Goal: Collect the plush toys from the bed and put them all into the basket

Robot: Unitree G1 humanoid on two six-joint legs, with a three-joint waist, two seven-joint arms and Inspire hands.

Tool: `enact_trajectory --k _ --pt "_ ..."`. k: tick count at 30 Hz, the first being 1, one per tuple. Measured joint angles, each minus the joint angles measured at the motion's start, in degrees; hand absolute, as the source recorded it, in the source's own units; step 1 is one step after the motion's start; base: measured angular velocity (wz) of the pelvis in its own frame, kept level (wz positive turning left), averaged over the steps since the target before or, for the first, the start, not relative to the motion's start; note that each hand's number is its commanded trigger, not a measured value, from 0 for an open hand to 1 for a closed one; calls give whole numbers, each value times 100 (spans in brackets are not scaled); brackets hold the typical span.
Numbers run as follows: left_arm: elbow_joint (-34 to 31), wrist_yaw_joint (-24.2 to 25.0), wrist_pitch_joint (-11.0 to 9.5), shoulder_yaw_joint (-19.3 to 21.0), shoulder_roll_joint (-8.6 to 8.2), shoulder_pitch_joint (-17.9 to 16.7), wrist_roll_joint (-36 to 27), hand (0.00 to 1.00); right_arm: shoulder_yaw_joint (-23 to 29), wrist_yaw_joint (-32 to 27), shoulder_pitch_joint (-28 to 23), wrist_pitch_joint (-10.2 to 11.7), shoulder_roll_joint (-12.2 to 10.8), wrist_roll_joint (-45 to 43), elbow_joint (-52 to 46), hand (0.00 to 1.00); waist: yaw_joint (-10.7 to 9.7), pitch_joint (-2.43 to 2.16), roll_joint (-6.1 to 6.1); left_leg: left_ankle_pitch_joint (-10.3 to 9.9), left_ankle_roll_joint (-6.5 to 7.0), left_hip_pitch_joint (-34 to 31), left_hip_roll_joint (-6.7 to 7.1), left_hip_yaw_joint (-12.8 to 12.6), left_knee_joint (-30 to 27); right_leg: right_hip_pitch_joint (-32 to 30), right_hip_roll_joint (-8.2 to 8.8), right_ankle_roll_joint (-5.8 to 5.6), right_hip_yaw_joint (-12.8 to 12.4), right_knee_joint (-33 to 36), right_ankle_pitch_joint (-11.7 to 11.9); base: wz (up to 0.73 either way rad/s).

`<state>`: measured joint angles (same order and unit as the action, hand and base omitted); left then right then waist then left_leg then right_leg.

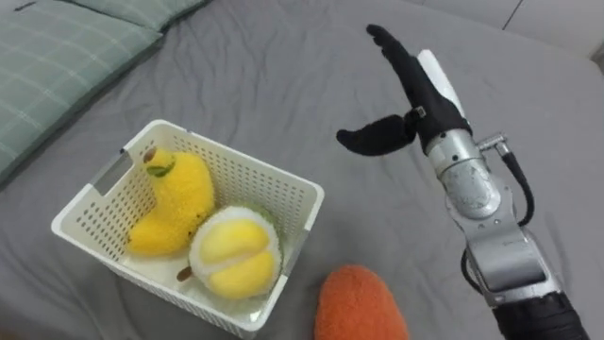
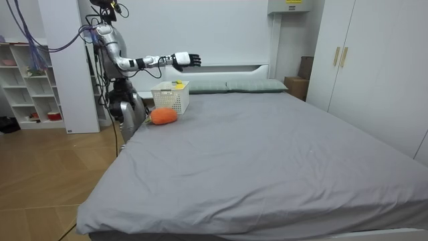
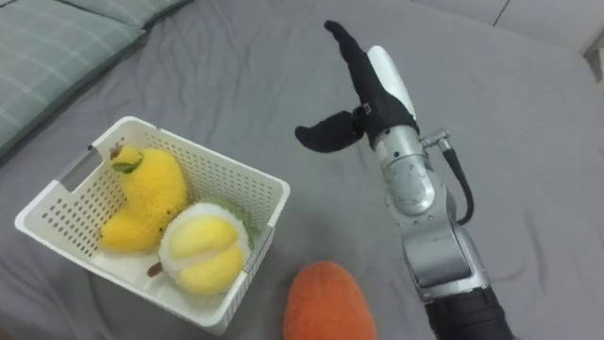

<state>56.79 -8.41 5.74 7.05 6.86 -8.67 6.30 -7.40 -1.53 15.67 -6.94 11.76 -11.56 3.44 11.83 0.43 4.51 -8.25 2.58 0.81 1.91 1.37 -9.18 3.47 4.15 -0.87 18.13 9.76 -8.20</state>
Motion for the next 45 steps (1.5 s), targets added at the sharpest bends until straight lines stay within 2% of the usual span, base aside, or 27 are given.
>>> enact_trajectory --k 5,9,11,17,20,22,26,28,32,39,45 --pt "7 -18 -50 15 3 -198 5 0 41 -158 -335 10 149 310 1 0 -219 -46 -140 -26 1 155 -24 -105 63 88 -18 2 -103 -2 1 -11" --pt "102 -17 -91 167 6 -250 -30 0 241 -154 -644 11 171 325 1 0 -269 -46 -139 -33 -3 180 -29 -136 75 89 -29 2 -169 -2 1 -6" --pt "144 -20 -103 162 6 -282 -238 0 260 -158 -787 31 170 512 3 0 -382 -44 -134 -37 -1 186 -29 -168 75 89 -30 2 -188 -3 1 -5" --pt "162 -19 -107 77 -11 -290 -233 0 236 -51 -1102 77 154 938 38 0 -542 -41 -136 -55 16 186 -25 -243 76 76 -26 -6 -232 -4 2 -4" --pt "167 -19 -108 -36 18 -255 -242 0 171 63 -1272 146 148 1054 470 0 -555 -32 -131 -69 19 184 -27 -254 70 77 -29 -8 -235 -9 3 0" --pt "165 -18 -108 -129 24 -232 -283 0 95 172 -1371 99 128 1061 807 0 -550 -31 -129 -89 20 176 -32 -266 52 56 -32 -9 -270 -8 3 -8" --pt "163 -18 -105 -171 17 -196 -433 0 -100 435 -1888 95 -141 1054 951 0 -533 -12 -167 -109 19 164 -36 -277 51 34 -45 -14 -309 -15 0 -5" --pt "195 -17 -80 -171 12 -152 -434 0 -232 503 -1963 95 -219 1049 1022 0 -548 -4 -180 -109 19 165 -36 -295 56 30 -46 -14 -316 -16 0 0" --pt "253 -11 -80 -184 -55 -89 -454 0 -538 678 -1963 96 -293 820 1315 0 -535 14 -216 -114 26 166 -32 -297 58 24 -50 -21 -364 -16 5 0" --pt "163 -11 -74 -276 -118 -92 -449 0 -775 1135 -1960 92 -323 -153 1653 0 -495 -19 -248 -113 30 82 -25 -268 17 -48 -46 -24 -358 -10 8 0" --pt "162 -10 -74 -299 -115 -92 -450 0 -947 1461 -1959 -56 -295 -508 1856 0 -479 -21 -224 -114 30 79 -25 -259 -3 -46 -47 -25 -353 -10 8 0"
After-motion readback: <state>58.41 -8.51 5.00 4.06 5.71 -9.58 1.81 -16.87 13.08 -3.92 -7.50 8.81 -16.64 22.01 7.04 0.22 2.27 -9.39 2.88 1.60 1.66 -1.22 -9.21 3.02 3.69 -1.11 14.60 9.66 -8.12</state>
